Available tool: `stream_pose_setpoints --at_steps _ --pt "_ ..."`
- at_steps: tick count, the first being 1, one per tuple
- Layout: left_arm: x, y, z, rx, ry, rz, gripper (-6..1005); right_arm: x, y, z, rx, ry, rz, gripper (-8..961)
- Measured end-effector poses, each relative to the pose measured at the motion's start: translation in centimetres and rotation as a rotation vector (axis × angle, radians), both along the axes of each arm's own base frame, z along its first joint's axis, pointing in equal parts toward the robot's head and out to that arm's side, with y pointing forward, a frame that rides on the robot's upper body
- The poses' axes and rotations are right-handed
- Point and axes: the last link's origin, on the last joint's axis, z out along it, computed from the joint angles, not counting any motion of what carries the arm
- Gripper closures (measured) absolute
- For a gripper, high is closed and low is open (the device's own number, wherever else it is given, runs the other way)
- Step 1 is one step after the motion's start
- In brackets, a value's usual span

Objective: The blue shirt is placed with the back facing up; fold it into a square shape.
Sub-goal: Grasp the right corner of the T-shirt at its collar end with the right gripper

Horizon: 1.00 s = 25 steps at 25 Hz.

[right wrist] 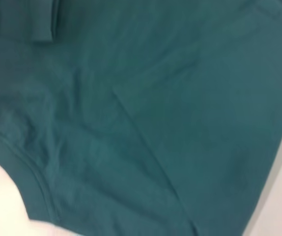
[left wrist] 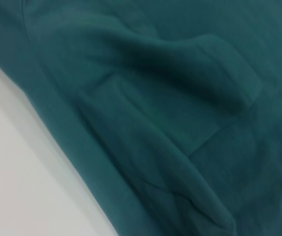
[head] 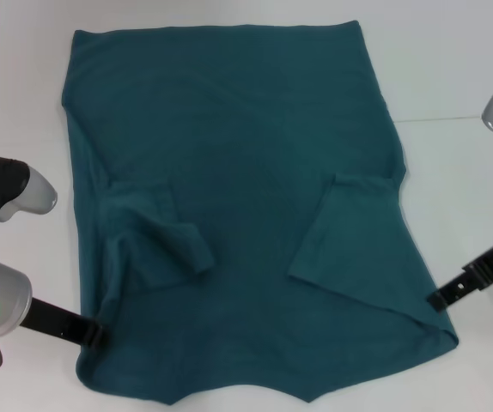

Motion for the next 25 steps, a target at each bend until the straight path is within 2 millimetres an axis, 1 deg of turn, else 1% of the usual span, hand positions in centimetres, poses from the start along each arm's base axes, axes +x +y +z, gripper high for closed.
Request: stream_pose_setpoints --at_steps 5,10,17,25 --pt "-0.4 -0.2 0.0 0.001 -0.002 0.013 987 0.7 -0.6 0.1 -0.015 -0.04 -0.049 37" --pt "-0.7 -0.3 0.2 0.011 -0.002 0.025 987 1.1 -1.0 -0.5 -0.029 -0.04 -0.086 58" --pt "-1.7 -0.4 1.0 0.048 -0.019 0.064 987 1.9 -1.1 -1.3 -0.042 -0.029 -0.115 71" --pt "-2.1 -0.7 1.2 0.05 -0.024 0.08 987 2.6 -1.0 -1.4 0.0 -0.019 -0.143 70"
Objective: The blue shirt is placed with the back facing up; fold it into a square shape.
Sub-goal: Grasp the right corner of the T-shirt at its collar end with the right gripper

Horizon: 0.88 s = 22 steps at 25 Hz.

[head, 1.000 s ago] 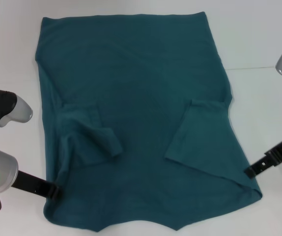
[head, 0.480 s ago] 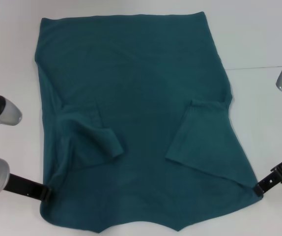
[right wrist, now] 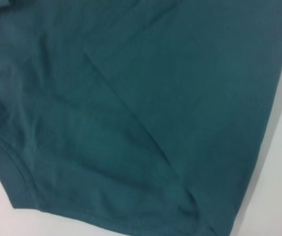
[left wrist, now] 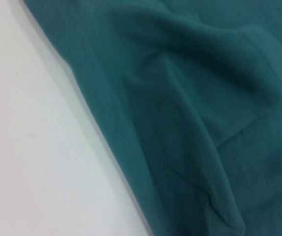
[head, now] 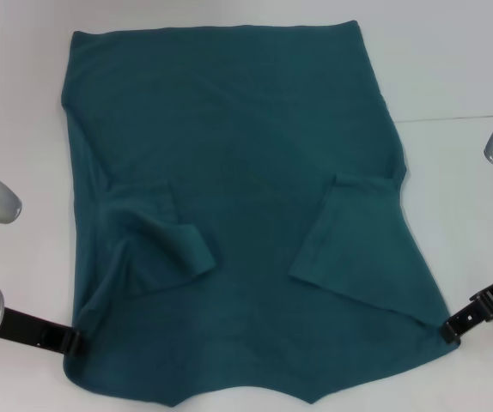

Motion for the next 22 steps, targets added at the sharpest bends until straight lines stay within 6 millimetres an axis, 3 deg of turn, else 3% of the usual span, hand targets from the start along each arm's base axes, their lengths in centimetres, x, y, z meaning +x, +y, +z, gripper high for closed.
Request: stream_pose_setpoints --at_steps 22 --pt "0.1 0.0 -0.1 -0.009 -0.003 0.003 986 -0.5 0.0 -3.1 -0.062 -0.112 0.033 96"
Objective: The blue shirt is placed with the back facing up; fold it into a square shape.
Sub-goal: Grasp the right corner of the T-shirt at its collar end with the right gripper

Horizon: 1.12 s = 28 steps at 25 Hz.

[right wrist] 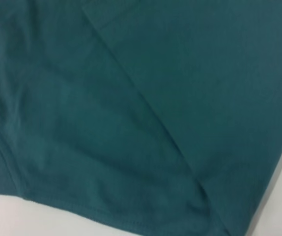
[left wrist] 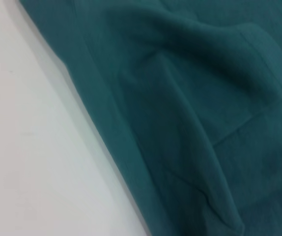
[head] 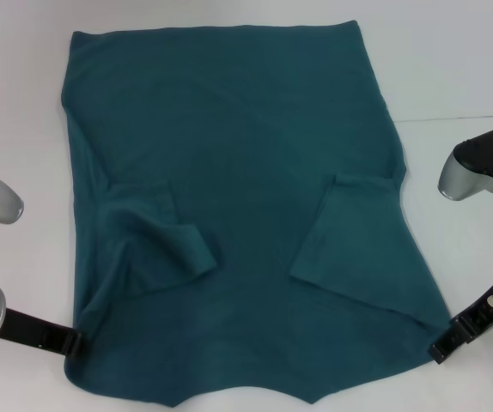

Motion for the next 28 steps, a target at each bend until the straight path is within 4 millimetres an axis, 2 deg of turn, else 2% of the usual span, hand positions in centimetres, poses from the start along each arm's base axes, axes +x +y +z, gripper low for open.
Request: stream_pose_setpoints --at_steps 6,12,20,28 --pt "-0.1 0.0 0.0 0.001 0.0 0.003 986 -0.3 0.1 -0.1 0.006 -0.007 0.004 133" --pt "-0.1 -0.1 0.0 -0.001 0.0 0.004 986 -0.7 -0.1 -1.0 -0.019 -0.047 0.014 350" --pt "-0.2 -0.1 0.0 -0.001 0.001 0.006 986 -1.0 -0.1 -1.6 -0.025 -0.076 0.026 439" --pt "-0.2 -0.1 -0.2 -0.007 0.0 0.009 986 -1.0 0.1 -1.3 -0.004 -0.083 0.02 436"
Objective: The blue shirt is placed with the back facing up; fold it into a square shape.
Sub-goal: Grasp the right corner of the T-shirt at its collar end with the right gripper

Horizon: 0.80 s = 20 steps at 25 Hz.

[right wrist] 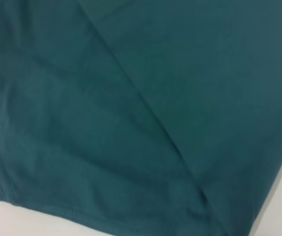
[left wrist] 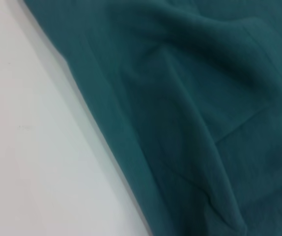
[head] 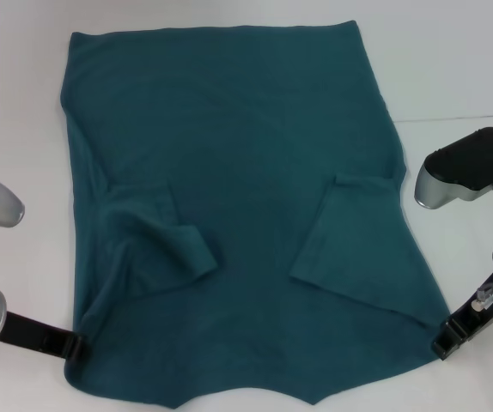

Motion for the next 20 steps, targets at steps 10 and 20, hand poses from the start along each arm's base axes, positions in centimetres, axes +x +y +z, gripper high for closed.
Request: stream_pose_setpoints --at_steps 10,20 --pt "-0.02 0.01 -0.02 0.0 0.0 0.0 986 -0.06 0.07 -0.04 0.007 -0.018 0.004 436" --pt "0.05 0.05 -0.05 -0.001 0.0 -0.002 987 -0.15 0.13 -0.54 0.002 -0.028 0.012 435"
